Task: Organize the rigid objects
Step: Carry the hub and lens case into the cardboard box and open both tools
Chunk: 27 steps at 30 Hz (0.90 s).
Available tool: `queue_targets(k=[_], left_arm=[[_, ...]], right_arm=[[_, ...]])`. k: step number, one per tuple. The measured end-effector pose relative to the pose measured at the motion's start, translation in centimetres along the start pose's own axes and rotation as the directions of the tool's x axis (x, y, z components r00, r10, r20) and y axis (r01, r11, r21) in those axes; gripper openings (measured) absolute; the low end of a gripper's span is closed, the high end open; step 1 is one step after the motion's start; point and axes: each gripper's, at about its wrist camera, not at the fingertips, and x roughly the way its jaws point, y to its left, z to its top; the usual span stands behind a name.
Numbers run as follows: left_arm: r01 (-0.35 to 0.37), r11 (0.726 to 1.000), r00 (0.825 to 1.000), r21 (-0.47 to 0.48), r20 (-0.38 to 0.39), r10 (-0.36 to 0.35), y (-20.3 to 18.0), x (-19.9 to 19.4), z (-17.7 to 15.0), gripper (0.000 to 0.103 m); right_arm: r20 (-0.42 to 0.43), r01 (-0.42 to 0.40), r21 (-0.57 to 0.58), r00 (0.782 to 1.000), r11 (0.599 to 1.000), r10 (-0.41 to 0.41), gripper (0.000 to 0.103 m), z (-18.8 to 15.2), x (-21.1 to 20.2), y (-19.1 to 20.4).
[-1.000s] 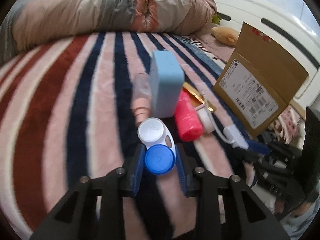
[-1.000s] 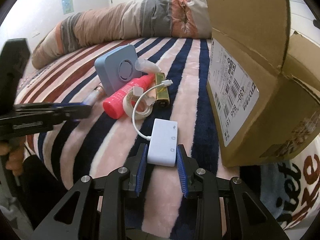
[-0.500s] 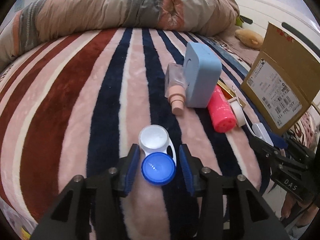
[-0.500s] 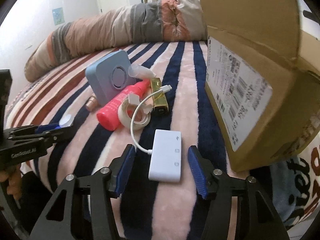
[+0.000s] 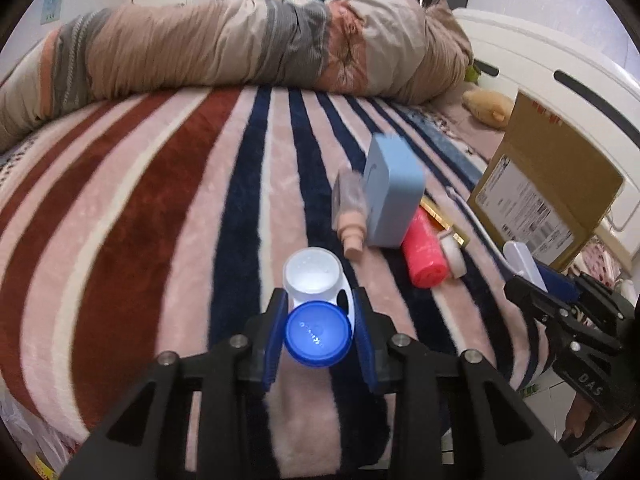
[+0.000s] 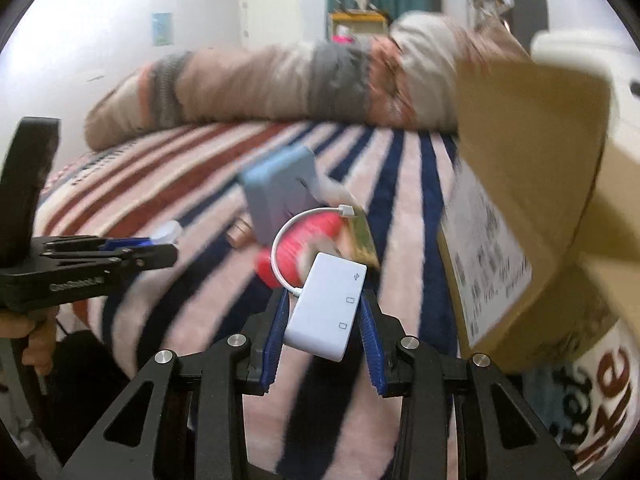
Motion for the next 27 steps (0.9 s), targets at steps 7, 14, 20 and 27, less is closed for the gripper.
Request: queue_targets(k=[7, 14, 20, 27], left_arm=[[0.008, 0.999, 0.994, 0.05, 0.11, -0.013, -1.9, -5.4, 3.3, 0.029], [0.059, 0.983, 0.975, 0.174, 0.203, -0.095, -7.9, -9.8, 7.7, 0.029], [0.174, 0.947, 0.957, 0.272, 0.181, -0.228, -14.6, -10.0, 11.1, 0.029], [0.244, 0.896, 0.953, 0.37, 0.08, -0.293, -22.0, -7.1, 13.4, 0.029]], right_arm=[[0.177, -0.125, -0.065, 0.975, 0.99, 0.135, 0.031, 5.2, -5.7, 0.5], [0.302, -0.099, 0.001, 0.949, 0.995, 0.094, 0.031, 8.7, -11.4, -5.8], [0.206, 0.017, 0.067, 0.978, 0.998, -0.03, 0.031, 8.1, -12.4, -12.7], [0.033, 0.07, 0.06, 0.997, 0.996, -0.072, 0.032, 6.2, -9.0, -16.9]])
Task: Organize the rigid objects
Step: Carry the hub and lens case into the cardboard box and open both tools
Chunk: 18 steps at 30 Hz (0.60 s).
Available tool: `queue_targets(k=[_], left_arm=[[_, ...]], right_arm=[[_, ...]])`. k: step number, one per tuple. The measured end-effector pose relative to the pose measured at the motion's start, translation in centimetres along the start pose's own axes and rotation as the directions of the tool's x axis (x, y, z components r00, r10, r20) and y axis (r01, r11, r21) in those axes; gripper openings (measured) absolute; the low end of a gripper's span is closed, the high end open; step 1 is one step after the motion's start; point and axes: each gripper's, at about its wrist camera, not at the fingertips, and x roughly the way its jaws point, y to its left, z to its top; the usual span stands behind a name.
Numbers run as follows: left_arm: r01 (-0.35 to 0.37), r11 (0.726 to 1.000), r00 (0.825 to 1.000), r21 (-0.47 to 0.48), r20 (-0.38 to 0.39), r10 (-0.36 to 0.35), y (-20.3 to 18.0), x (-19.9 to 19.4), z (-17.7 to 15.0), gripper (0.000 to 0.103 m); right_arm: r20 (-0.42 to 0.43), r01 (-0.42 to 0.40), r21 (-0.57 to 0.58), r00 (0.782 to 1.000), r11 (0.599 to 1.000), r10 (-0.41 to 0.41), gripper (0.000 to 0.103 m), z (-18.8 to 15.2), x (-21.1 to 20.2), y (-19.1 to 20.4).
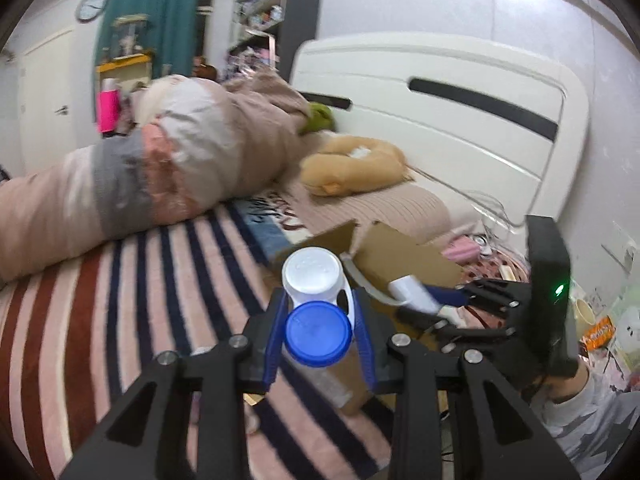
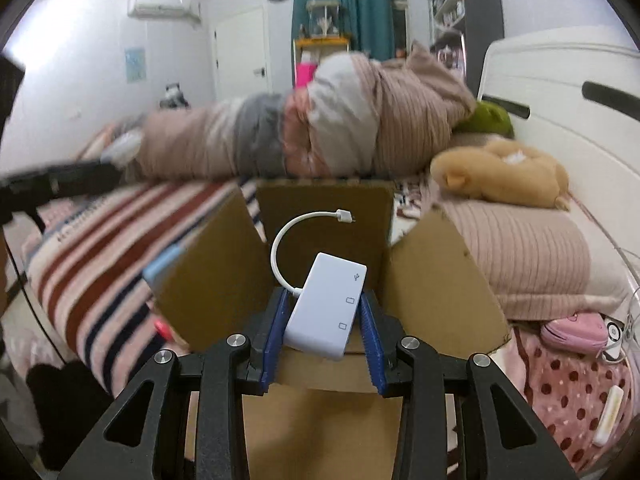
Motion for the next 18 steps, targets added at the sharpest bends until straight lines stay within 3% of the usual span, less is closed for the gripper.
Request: queue_targets(k=[5, 8, 18], left_arm=[[0.031, 0.999, 0.997, 0.038, -0.066, -0.028, -2.5, 3.5, 1.4, 0.029], [0.034, 0.997, 0.995, 0.062, -0.093, -0.028, -3.4, 4.9, 1.9, 0.029], [0.028, 0.994, 0.979, 0.101, -0.205, -0.007, -3.7, 9.8, 2.4, 0.029]], right_arm=[[-0.036, 0.01, 0.008, 0.999, 1.0, -0.01, 0.032, -0.6, 1.2, -1.5], [-0.031, -0.003, 0.037, 1.0, 0.999, 0.004, 0.038, -1.0, 1.3, -2.6], [-0.013, -0.02, 0.071, 1.0, 0.997, 0.02, 0.04, -1.5, 0.6, -3.7]])
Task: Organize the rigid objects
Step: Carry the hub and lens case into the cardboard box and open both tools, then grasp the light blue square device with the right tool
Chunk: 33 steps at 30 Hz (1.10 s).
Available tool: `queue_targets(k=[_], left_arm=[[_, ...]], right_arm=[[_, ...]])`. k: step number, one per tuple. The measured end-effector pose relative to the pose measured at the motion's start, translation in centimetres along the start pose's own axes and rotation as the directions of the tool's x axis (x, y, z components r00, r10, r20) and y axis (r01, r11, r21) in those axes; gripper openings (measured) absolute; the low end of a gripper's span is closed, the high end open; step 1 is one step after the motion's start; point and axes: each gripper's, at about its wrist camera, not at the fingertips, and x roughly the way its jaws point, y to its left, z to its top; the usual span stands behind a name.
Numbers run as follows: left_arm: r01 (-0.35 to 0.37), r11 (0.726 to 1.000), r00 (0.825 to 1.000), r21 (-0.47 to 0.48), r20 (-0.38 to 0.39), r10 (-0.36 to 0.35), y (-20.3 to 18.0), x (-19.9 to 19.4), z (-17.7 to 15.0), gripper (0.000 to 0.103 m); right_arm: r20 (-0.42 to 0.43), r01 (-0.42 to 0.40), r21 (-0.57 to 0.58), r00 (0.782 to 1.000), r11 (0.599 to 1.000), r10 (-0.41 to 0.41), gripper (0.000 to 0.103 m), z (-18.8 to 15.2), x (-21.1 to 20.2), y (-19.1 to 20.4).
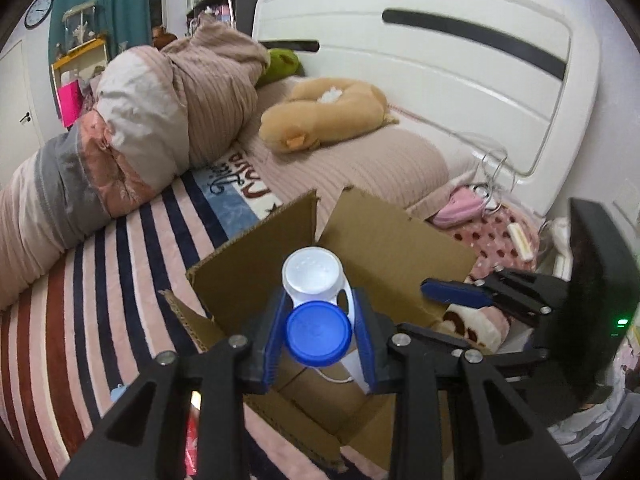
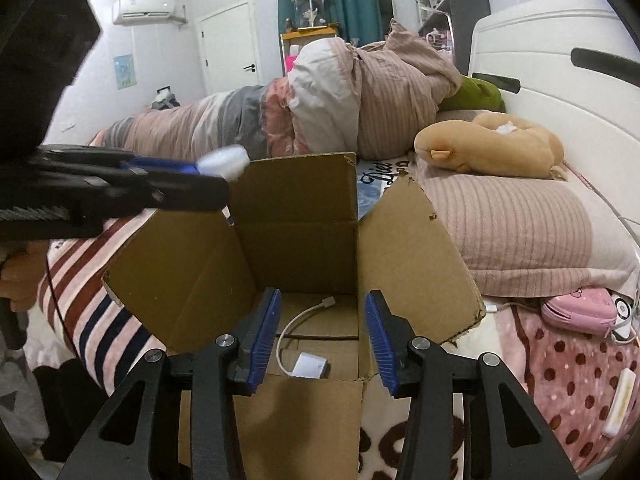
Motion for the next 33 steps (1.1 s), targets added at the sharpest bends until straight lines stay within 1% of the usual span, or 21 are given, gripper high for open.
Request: queue_targets(k=[1, 3, 5, 9, 13, 16, 17, 19, 22, 24, 26, 28, 30, 31, 33], left_arm=[[-0.003, 1.0, 1.0, 0.0, -0.008, 0.003, 0.1, 0.2, -0.1, 0.029], [0.003, 1.0, 1.0, -0.011, -0.012, -0.003, 0.4, 0.4, -0.3, 0.034], [0.005, 1.0, 1.0, -0.025, -0.003, -0.005, 0.8, 0.0, -0.6, 0.043], [-0.008, 0.999, 1.0, -0.044, 0.028, 0.009, 1.6, -1.6, -1.2, 0.044], [-0.006, 0.996, 0.996, -0.093, 0.089, 0.014, 3.7, -4.4, -2.1, 0.049], [-0.045, 0.989, 0.99, -0.137, 0.129, 0.063, 5.9, -7.0, -3.3, 0.055], [-0.069, 0.985, 0.986, -0.16, 0.141, 0.092, 7.1, -8.1, -4.1, 0.057], [-0.102, 0.977, 0.98, -0.189, 0.147, 0.131, 8.6, -9.3, -5.2, 0.059], [-0.159, 0.957, 0.972, -0.241, 0.132, 0.195, 11.2, -10.8, -7.4, 0.06], [-0.194, 0.946, 0.964, -0.261, 0.127, 0.233, 12.6, -11.6, -9.0, 0.06], [-0.235, 0.928, 0.953, -0.29, 0.12, 0.279, 14.2, -12.3, -11.0, 0.062], [-0.248, 0.915, 0.947, -0.319, 0.119, 0.298, 15.3, -12.9, -12.5, 0.063], [-0.249, 0.901, 0.944, -0.355, 0.12, 0.308, 16.8, -13.4, -14.2, 0.063], [-0.249, 0.894, 0.943, -0.372, 0.118, 0.312, 17.4, -13.7, -15.0, 0.063], [-0.261, 0.881, 0.938, -0.395, 0.11, 0.328, 18.6, -14.3, -16.7, 0.063]], right_arm=[[0.0, -0.001, 0.001, 1.0, 1.0, 0.001, 0.04, 0.0, 0.0, 0.0], [0.0, -0.002, -0.001, 1.0, 1.0, 0.002, 0.04, 0.0, -0.1, 0.2], [-0.001, -0.001, -0.003, 1.0, 1.0, 0.001, 0.041, 0.0, -0.2, 0.3], [0.001, 0.0, -0.015, 1.0, 1.0, 0.0, 0.041, 0.2, -0.4, 0.9], [0.014, -0.014, -0.041, 1.0, 0.999, 0.015, 0.042, 0.8, -0.8, 2.5], [0.03, -0.03, -0.065, 0.999, 0.997, 0.032, 0.042, 1.3, -1.1, 4.0], [0.041, -0.037, -0.076, 0.998, 0.996, 0.04, 0.042, 1.6, -1.3, 4.7], [0.063, -0.055, -0.094, 0.996, 0.994, 0.061, 0.042, 2.1, -1.7, 6.0], [0.092, -0.114, -0.122, 0.988, 0.986, 0.126, 0.042, 3.1, -2.2, 8.7], [0.098, -0.172, -0.147, 0.977, 0.974, 0.188, 0.042, 3.7, -2.1, 10.9], [0.089, -0.223, -0.163, 0.967, 0.961, 0.239, 0.042, 4.2, -1.6, 13.0], [0.06, -0.286, -0.173, 0.952, 0.942, 0.3, 0.044, 4.3, -0.8, 15.5], [0.027, -0.338, -0.176, 0.937, 0.925, 0.347, 0.058, 4.4, 0.4, 17.4], [0.0, -0.372, -0.169, 0.926, 0.913, 0.378, 0.059, 4.3, 1.7, 18.7], [-0.06, -0.408, -0.126, 0.913, 0.904, 0.403, 0.06, 3.9, 4.3, 20.3]])
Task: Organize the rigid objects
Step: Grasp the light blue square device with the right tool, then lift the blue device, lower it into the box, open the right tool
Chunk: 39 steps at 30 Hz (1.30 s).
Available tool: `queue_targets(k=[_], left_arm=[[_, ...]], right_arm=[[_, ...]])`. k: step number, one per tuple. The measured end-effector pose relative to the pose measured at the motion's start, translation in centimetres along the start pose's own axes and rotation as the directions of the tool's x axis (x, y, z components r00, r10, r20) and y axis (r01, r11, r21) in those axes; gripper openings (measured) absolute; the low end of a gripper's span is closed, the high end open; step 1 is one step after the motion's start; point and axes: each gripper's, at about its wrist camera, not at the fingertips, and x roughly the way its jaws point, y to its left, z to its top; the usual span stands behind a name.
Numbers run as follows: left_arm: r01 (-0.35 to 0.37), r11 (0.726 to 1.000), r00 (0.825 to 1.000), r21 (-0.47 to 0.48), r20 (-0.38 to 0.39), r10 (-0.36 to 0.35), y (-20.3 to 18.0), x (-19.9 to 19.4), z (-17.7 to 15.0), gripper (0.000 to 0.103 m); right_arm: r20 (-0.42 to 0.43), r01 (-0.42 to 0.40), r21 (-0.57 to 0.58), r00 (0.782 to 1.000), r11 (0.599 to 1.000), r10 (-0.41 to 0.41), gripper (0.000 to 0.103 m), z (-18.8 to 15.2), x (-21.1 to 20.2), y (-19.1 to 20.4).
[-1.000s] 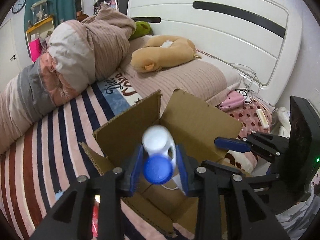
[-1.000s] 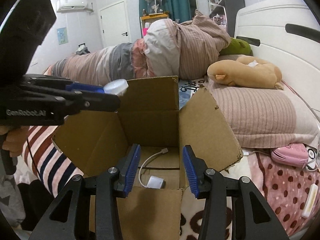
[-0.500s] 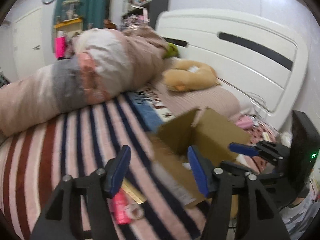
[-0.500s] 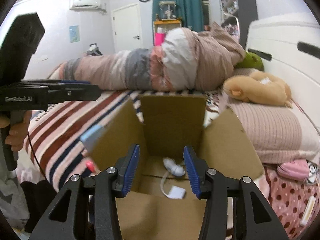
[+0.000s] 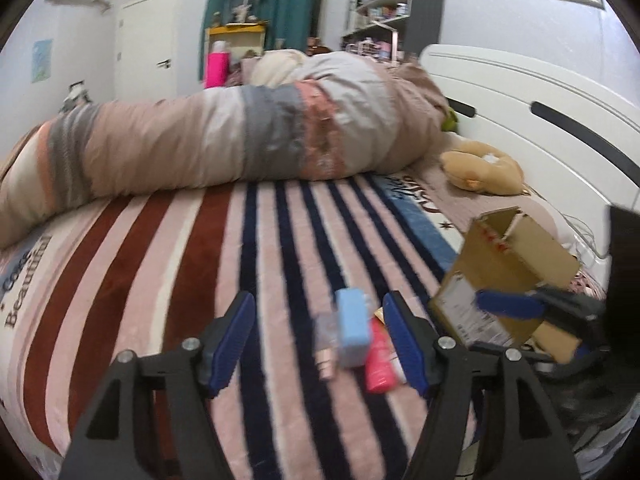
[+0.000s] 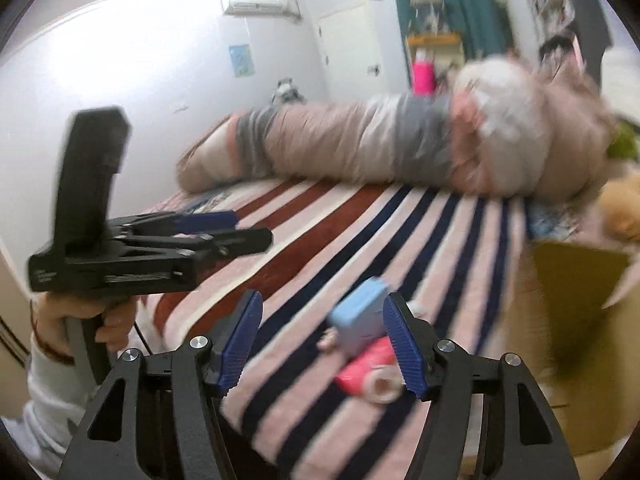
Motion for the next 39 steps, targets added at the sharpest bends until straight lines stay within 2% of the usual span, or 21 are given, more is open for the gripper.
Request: queue_targets(k=[3, 5, 12, 13, 14, 17, 23, 25, 27, 28, 31, 34, 37, 39], left_arm=[[-0.017, 1.0, 1.0, -0.013, 0.006, 0.017, 1.9, -0.6, -1.1, 0.063], [-0.021, 0.999, 1.0, -0.034, 0.012, 0.021, 3.3, -1.0, -1.9, 0.064], [-0.022, 0.995, 1.0, -0.101, 0.014, 0.023, 6.8, -1.5, -4.6, 0.064], [-0.025, 0.993, 1.0, -0.113, 0.009, 0.026, 7.3, -1.5, -5.1, 0.064], [-0.027, 0.993, 1.0, -0.118, 0.006, 0.028, 7.5, -1.5, -5.3, 0.064], [-0.047, 0.99, 0.999, -0.131, -0.005, 0.047, 8.3, -1.6, -6.1, 0.064], [-0.091, 0.983, 0.996, -0.158, -0.009, 0.091, 8.8, -2.7, -6.8, 0.064], [-0.102, 0.983, 0.995, -0.155, -0.007, 0.102, 8.6, -3.0, -6.8, 0.064], [-0.113, 0.981, 0.994, -0.155, -0.012, 0.113, 8.1, -3.0, -6.7, 0.064], [-0.115, 0.982, 0.993, -0.152, -0.014, 0.114, 7.7, -3.0, -6.8, 0.064], [-0.118, 0.984, 0.993, -0.135, -0.02, 0.116, 6.7, -2.8, -6.7, 0.064], [-0.115, 0.986, 0.993, -0.121, -0.022, 0.113, 5.7, -2.3, -6.6, 0.064], [-0.118, 0.986, 0.993, -0.118, -0.033, 0.115, 5.3, -1.9, -6.8, 0.064], [-0.12, 0.986, 0.993, -0.118, -0.037, 0.117, 5.2, -1.8, -6.8, 0.064]], right_arm=[[-0.073, 0.011, 0.094, 0.997, 0.996, -0.004, 0.06, -0.4, 4.4, -0.5], [-0.12, 0.072, 0.15, 0.991, 0.986, -0.054, 0.06, -0.7, 7.7, -1.0], [-0.179, 0.219, 0.245, 0.968, 0.945, -0.178, 0.059, -1.8, 13.7, -2.5], [-0.187, 0.237, 0.247, 0.963, 0.94, -0.194, 0.055, -2.0, 14.0, -2.5], [-0.187, 0.25, 0.25, 0.96, 0.935, -0.207, 0.043, -2.1, 14.1, -2.5], [-0.159, 0.265, 0.229, 0.96, 0.936, -0.233, 0.034, -2.0, 13.5, -2.2], [-0.13, 0.191, 0.148, 0.976, 0.97, -0.172, 0.033, -1.3, 11.9, -0.8], [-0.113, 0.136, 0.153, 0.986, 0.979, -0.12, 0.033, -1.2, 10.4, -0.4], [-0.102, 0.049, 0.187, 0.994, 0.981, -0.03, 0.033, -1.3, 9.1, -0.3], [-0.103, -0.024, 0.224, 0.993, 0.974, 0.049, 0.033, -1.5, 8.7, -0.4], [-0.136, -0.142, 0.294, 0.973, 0.945, 0.188, 0.033, -2.2, 8.8, -0.4], [-0.207, -0.191, 0.323, 0.941, 0.927, 0.266, 0.034, -3.8, 10.2, 0.0], [-0.275, -0.136, 0.293, 0.936, 0.946, 0.22, 0.034, -5.2, 11.5, -0.2], [-0.284, -0.036, 0.192, 0.955, 0.981, 0.09, 0.036, -5.3, 11.3, 0.0]])
